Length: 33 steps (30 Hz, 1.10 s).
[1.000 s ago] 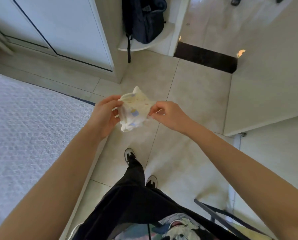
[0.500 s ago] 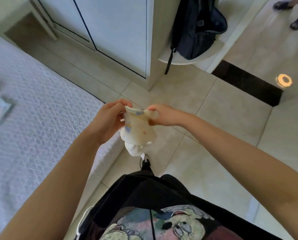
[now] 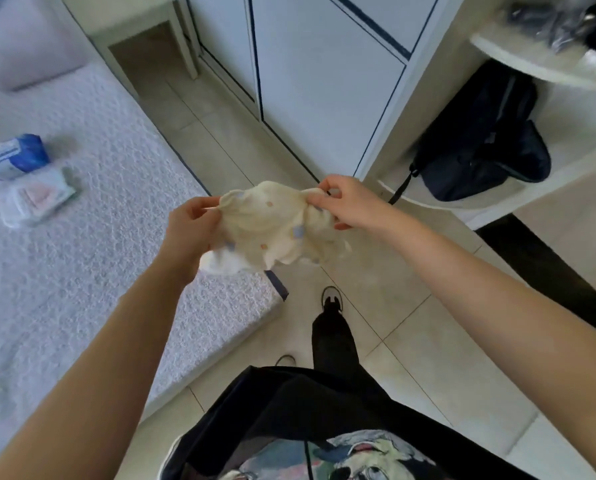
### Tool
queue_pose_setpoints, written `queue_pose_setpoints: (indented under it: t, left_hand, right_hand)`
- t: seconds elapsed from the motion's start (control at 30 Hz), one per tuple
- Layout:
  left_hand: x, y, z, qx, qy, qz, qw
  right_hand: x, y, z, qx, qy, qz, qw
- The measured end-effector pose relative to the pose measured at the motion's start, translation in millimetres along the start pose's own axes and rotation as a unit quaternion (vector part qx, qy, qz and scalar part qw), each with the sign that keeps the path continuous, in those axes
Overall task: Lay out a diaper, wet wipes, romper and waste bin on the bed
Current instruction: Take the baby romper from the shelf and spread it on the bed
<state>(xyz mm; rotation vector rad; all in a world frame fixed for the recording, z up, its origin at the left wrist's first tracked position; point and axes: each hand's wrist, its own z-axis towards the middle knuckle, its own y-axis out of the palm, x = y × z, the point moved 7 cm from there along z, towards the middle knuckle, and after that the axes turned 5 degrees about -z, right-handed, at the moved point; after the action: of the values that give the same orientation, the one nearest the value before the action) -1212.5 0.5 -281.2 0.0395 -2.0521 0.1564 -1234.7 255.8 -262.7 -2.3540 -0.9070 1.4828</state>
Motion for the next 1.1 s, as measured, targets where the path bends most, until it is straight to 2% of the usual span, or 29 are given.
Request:
queue_pose_setpoints:
  t: [0.17, 0.33, 0.5, 0.63, 0.8, 0.97, 1.1]
  left_hand:
    - [20.1, 17.6, 31.1, 0.052, 0.03, 0.061, 0.996]
    - [39.3, 52.7, 55.6, 0.062, 0.038, 0.116, 0.991]
    - [70.4, 80.7, 71.2, 0.079, 0.085, 0.032, 0.993]
    - [81.4, 85.7, 93.4, 0.11, 0.068, -0.002, 0.992]
    - [90.4, 64.6, 135.2, 0.191, 0.052, -0.004, 0.98]
    - [90.6, 22.5, 181.9, 0.182, 0.012, -0.191, 0.965]
    - [105.4, -17.1, 213.3, 0.174, 0.01, -0.251, 0.952]
  right_hand:
    - [-33.6, -26.4, 56.9, -0.027, -0.001, 0.097, 0.995]
    - [-57.5, -41.5, 107.1, -0.094, 0.019, 0.122, 0.988]
    - [-80.3, -45.3, 154.3, -0.142, 0.013, 0.13, 0.981]
    - [-98.0, -45.2, 191.7, -0.147, 0.004, 0.122, 0.982]
    - [-130.6, -33.5, 235.0, -0.171, -0.031, 0.103, 0.979]
    - [-179.0, -21.2, 275.9, -0.213, -0.125, 0.035, 0.968]
    - [-221.6, 3.7, 309.2, -0.261, -0.178, -0.035, 0.948]
